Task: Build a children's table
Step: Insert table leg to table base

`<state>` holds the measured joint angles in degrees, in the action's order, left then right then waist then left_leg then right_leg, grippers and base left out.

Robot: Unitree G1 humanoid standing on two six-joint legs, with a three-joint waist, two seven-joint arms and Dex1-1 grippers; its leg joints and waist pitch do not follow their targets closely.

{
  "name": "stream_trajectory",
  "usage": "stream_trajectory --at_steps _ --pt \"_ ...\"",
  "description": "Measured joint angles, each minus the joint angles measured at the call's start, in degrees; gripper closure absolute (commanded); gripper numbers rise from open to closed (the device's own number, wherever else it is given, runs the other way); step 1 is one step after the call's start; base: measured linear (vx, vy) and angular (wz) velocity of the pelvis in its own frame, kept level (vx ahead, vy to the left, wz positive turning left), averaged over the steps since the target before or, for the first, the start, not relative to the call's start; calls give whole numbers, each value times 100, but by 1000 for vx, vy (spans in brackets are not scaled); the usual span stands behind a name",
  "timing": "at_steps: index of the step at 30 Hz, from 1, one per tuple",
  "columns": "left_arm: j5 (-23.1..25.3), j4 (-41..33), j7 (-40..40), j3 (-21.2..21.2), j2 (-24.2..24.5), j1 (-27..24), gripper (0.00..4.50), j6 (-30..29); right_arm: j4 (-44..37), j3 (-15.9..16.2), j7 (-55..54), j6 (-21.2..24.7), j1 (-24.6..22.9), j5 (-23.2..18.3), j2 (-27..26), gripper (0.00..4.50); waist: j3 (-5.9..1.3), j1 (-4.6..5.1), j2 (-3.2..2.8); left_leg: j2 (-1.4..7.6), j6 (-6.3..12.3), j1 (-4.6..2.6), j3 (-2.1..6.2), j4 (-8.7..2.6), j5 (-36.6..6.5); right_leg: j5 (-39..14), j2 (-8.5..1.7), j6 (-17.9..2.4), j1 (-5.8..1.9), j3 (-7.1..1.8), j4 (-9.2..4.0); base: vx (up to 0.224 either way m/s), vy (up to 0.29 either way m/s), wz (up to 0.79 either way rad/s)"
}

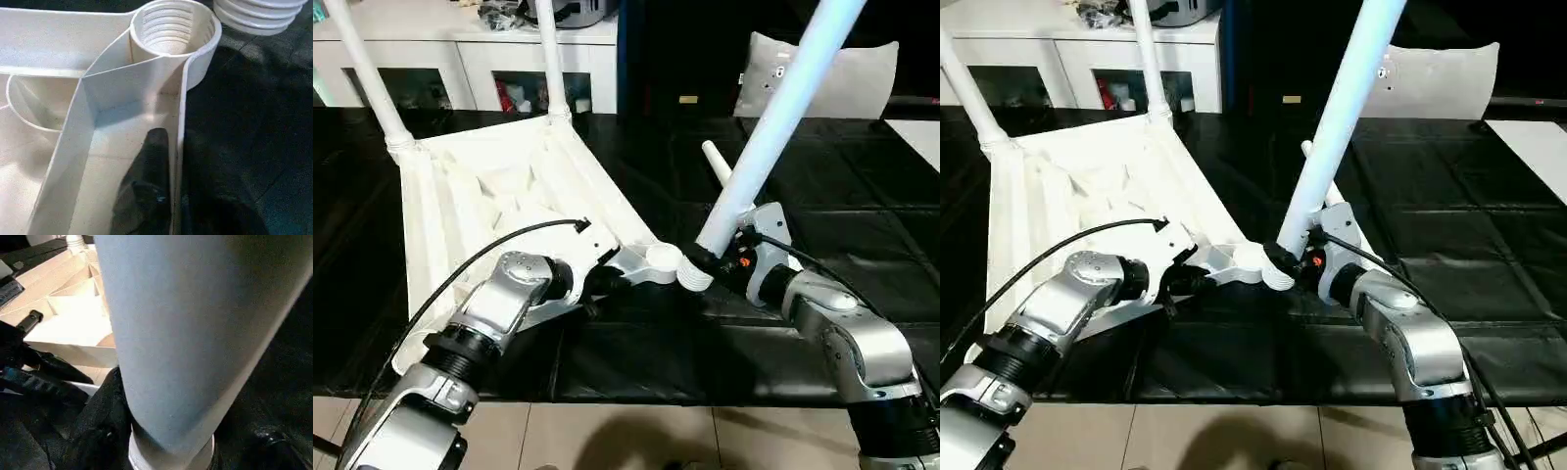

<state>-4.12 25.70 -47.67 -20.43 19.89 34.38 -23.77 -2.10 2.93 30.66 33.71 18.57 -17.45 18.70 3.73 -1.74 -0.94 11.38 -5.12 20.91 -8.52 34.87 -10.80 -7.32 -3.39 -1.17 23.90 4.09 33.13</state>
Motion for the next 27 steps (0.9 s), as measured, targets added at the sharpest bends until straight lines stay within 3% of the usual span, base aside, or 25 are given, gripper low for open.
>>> stream_trajectory --at_steps 4,9,17,27 --pt "39 -98 -199 -11 90 -61 446 91 -109 59 136 129 187 -51 41 261 0 -8 0 3 0 4 1 -2 -1 0 0 0 3 1 0 0 0 0" --pt "60 -245 -766 -165 380 -232 450 652 -175 214 453 188 392 -94 165 261 -2 -24 8 1 3 2 -3 -25 -4 0 -1 0 7 -2 -1 0 0 0" --pt "45 -370 -1696 -359 675 -422 450 1454 -96 656 799 445 485 -83 259 261 -6 -209 16 -2 0 -25 -13 -30 1 -2 -13 3 2 -7 -1 0 0 0" --pt "163 -55 -1940 -418 714 -365 450 1925 -120 815 982 796 600 -92 356 261 -29 -177 56 -1 -2 -79 -28 -30 5 -6 -18 9 -40 -10 -1 0 0 0"
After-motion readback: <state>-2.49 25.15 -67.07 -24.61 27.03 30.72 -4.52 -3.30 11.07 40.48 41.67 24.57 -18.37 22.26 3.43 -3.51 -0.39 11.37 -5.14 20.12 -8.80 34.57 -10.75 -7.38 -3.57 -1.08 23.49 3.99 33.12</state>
